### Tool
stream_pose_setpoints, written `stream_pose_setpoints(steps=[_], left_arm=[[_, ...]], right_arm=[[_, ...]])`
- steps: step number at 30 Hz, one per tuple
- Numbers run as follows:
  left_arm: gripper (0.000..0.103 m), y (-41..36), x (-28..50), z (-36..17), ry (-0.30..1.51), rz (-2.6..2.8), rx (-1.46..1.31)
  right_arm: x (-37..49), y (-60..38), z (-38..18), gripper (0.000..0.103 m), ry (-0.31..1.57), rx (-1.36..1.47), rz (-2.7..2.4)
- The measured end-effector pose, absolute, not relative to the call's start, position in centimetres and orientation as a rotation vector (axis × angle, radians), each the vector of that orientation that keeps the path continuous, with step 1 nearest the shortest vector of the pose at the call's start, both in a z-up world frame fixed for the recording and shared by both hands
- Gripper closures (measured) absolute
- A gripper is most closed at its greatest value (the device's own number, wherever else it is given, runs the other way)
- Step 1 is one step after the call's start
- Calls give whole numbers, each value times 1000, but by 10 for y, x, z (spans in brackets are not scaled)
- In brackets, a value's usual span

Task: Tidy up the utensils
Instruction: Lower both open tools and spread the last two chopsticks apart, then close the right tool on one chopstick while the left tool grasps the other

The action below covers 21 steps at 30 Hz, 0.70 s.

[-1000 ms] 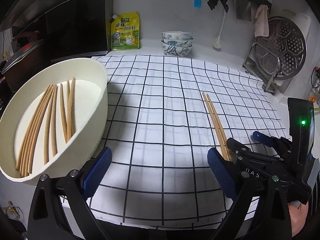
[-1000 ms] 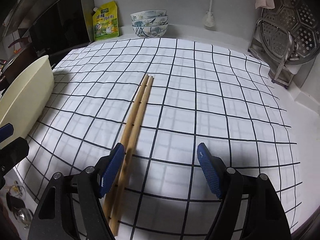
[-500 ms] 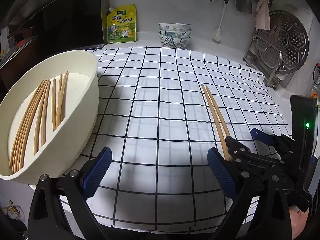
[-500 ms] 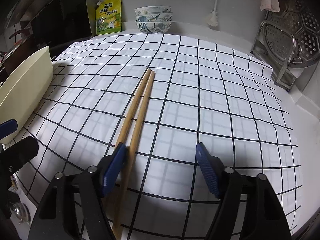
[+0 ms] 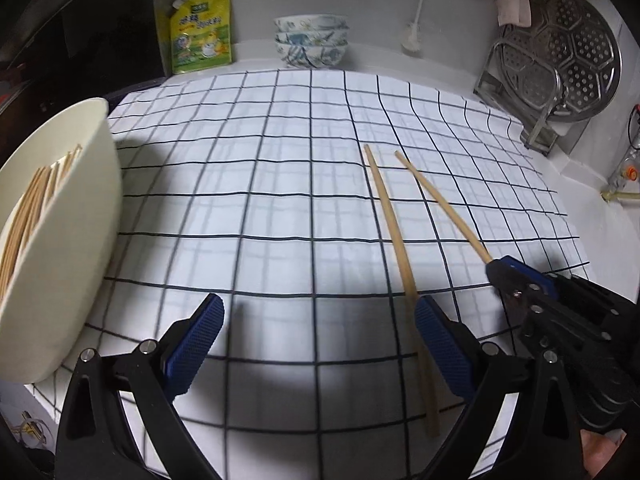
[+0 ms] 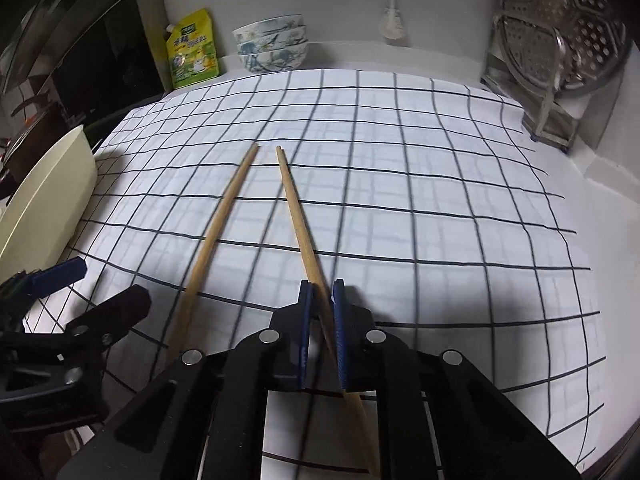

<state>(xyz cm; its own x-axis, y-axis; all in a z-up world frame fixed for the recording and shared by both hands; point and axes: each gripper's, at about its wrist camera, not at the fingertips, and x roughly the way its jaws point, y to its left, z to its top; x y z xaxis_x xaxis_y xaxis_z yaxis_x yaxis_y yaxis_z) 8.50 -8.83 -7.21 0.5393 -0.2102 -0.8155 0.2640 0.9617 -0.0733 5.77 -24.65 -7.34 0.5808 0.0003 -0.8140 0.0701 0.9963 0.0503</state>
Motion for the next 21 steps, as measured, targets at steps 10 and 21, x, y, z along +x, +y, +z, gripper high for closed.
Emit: stream_pose_setpoints(steps=[10, 21], left_arm=[[8, -116, 98, -85, 972, -244, 122], [13, -120, 100, -87, 941, -234, 125]], right_arm=[[44, -288, -73, 96, 948, 180, -72], [52, -285, -73, 76, 936, 136, -95]])
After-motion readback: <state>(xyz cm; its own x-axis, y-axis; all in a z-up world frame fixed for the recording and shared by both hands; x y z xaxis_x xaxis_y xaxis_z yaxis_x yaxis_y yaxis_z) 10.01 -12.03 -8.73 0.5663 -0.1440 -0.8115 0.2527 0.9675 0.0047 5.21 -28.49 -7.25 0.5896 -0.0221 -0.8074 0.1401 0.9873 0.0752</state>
